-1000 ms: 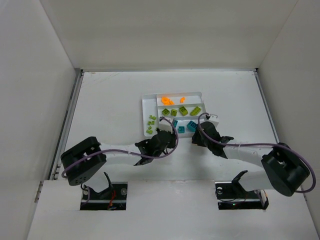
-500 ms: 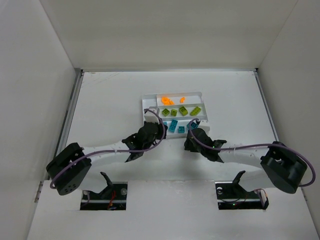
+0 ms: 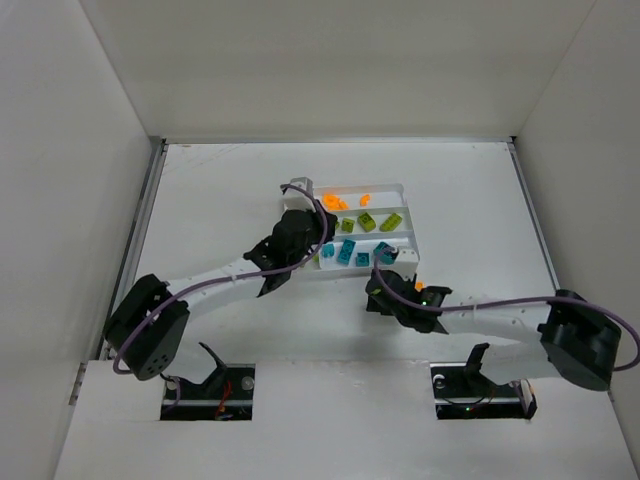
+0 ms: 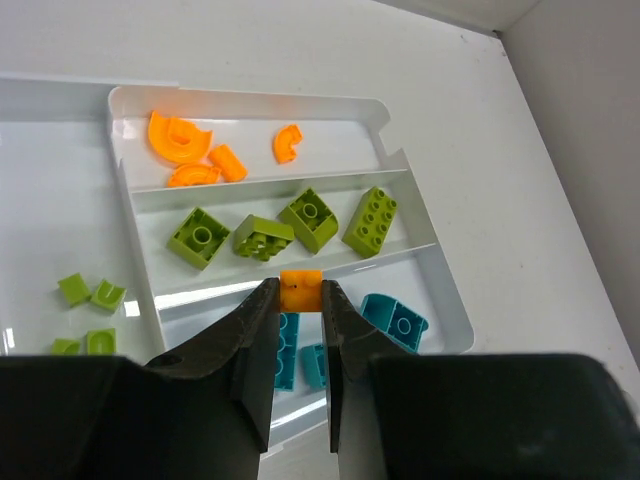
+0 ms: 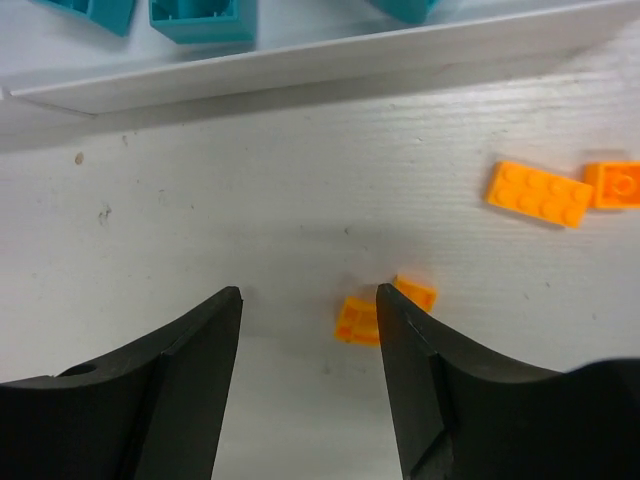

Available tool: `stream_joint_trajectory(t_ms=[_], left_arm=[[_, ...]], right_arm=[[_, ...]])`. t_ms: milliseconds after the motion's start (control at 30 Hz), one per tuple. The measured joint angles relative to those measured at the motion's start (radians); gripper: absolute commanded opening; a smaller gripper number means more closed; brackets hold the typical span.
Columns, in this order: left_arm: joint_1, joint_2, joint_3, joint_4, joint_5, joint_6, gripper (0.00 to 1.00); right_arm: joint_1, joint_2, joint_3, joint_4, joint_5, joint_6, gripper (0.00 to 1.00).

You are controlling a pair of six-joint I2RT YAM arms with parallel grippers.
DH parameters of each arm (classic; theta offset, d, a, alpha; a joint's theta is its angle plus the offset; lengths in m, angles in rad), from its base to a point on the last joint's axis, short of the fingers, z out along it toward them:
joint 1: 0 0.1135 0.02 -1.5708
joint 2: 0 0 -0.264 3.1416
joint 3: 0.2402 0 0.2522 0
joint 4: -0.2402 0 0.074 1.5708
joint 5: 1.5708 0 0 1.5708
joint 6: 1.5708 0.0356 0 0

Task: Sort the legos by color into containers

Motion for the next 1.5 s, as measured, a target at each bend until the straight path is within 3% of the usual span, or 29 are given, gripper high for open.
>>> stream_joint_trajectory(t_ms=[167, 267, 500, 900, 1000, 1100, 1200, 1267, 1400, 1500], left_arm=[[-0.002, 0.042, 0.013, 0.007, 0.014, 0.000, 0.15], [0.001, 0.050, 0.013, 0.006, 0.017, 0.000, 0.15], [0.026, 0.068, 0.018, 0.026, 0.017, -0.002, 0.15], [0.087, 0.347, 0.213, 0.040, 0.023, -0.003, 0.15], [0.101, 0.385, 0.254, 0.040, 0.024, -0.003, 0.15], [0.111, 0.410, 0.290, 0.039, 0.025, 0.001, 0.15], [0.119, 0.426, 0.314, 0.039, 0.025, 0.006, 0.15], [0.126, 0.437, 0.323, 0.039, 0.025, 0.011, 0.15], [0.138, 0.474, 0.351, 0.028, 0.027, 0.020, 0.16], [0.148, 0.505, 0.373, 0.014, 0.029, 0.027, 0.16]], right_arm=[[0.005, -0.171, -0.035, -0.048, 0.043, 0.078, 0.63], [-0.002, -0.196, -0.044, -0.081, 0.044, 0.138, 0.64], [-0.005, -0.075, -0.035, -0.164, 0.043, 0.228, 0.56], [-0.002, 0.157, 0.121, -0.172, 0.119, 0.253, 0.50], [0.005, 0.185, 0.140, -0.172, 0.141, 0.232, 0.42], [0.011, 0.196, 0.144, -0.169, 0.156, 0.219, 0.44], [0.023, 0.196, 0.143, -0.164, 0.159, 0.213, 0.56], [0.035, 0.193, 0.140, -0.158, 0.159, 0.209, 0.58], [0.050, 0.160, 0.115, -0.148, 0.148, 0.207, 0.58], [0.056, 0.141, 0.099, -0.146, 0.136, 0.197, 0.48]])
